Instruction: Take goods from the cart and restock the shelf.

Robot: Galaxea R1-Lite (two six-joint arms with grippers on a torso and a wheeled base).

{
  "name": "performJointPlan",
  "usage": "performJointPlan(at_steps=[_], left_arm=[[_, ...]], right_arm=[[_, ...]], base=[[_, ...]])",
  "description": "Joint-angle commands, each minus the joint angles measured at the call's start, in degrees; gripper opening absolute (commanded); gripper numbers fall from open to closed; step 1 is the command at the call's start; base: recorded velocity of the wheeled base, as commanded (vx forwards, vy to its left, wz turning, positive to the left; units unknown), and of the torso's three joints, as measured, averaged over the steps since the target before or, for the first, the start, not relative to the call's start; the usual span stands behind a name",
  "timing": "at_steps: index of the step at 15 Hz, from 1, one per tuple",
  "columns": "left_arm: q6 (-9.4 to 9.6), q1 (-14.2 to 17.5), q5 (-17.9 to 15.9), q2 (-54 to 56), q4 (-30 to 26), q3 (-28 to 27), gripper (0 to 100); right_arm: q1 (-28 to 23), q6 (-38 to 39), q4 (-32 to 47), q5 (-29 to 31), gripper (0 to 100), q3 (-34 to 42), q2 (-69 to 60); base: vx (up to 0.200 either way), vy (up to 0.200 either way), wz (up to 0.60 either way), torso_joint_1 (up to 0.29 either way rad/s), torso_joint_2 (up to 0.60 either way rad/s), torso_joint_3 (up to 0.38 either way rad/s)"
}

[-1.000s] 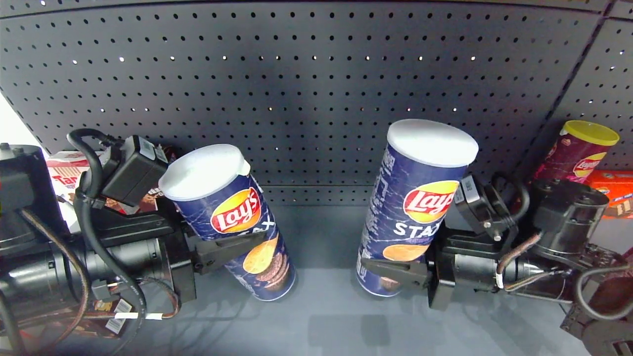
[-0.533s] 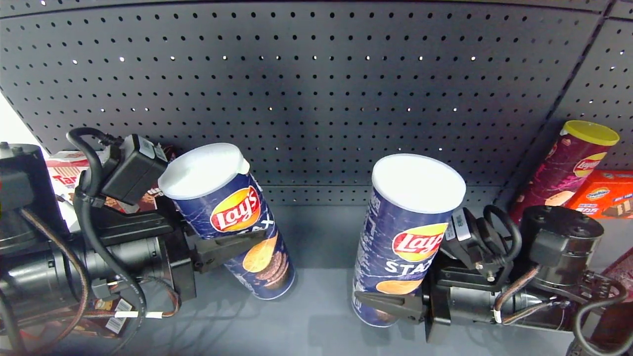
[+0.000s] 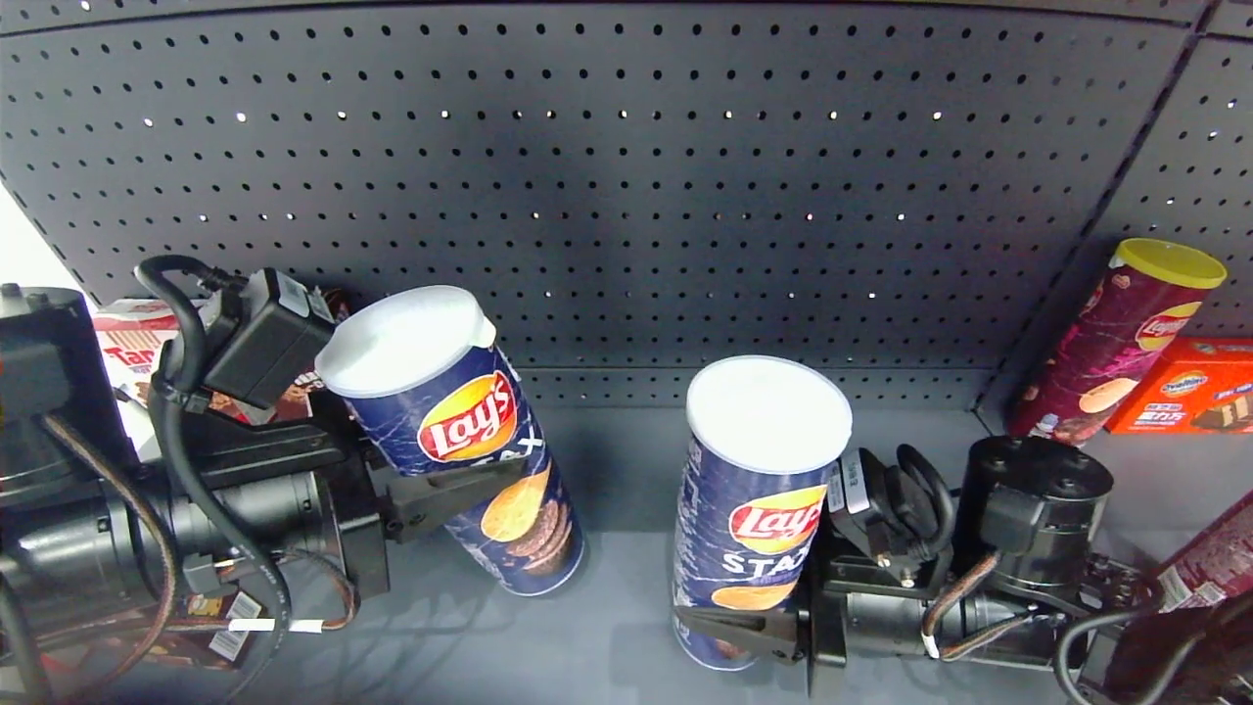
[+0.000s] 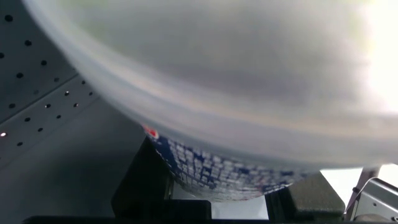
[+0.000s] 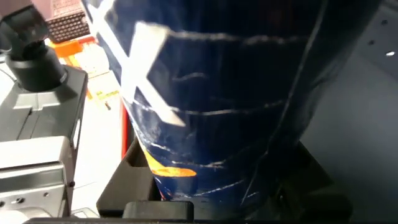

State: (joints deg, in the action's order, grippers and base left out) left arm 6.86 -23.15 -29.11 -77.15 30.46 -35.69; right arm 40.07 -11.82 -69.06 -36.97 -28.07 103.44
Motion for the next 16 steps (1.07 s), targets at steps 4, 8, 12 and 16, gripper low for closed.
performJointPlan(at_steps=[4,8,12,16], left_arm=[[-0.01,0.03,0.11,-0.1,0.03,0.01,0],[-0.01,-0.05,0.11,-0.1,0.03,0.19,0],[-0.01,-0.05,0.02,-0.1,0.03,0.45,0],[0.08,-0.14,-0.07,-0.1,0.03,0.63,0]], right_arm=[[0.53,-0.13,-0.11,0.06,0,0.04,1.68],[0.53,-1.18,-0.11,1.2,0,-0.05,2.82],[0.62,-1.36,-0.02,1.55,100,-0.05,3.17],[1.06,-1.36,-0.11,3.75,100,0.13,2.38]], base=[[0.0,0.0,0.0,0.0,0.0,0.0],[0.0,0.0,0.0,0.0,0.0,0.0],[0.0,0.0,0.0,0.0,0.0,0.0],[0.0,0.0,0.0,0.0,0.0,0.0]])
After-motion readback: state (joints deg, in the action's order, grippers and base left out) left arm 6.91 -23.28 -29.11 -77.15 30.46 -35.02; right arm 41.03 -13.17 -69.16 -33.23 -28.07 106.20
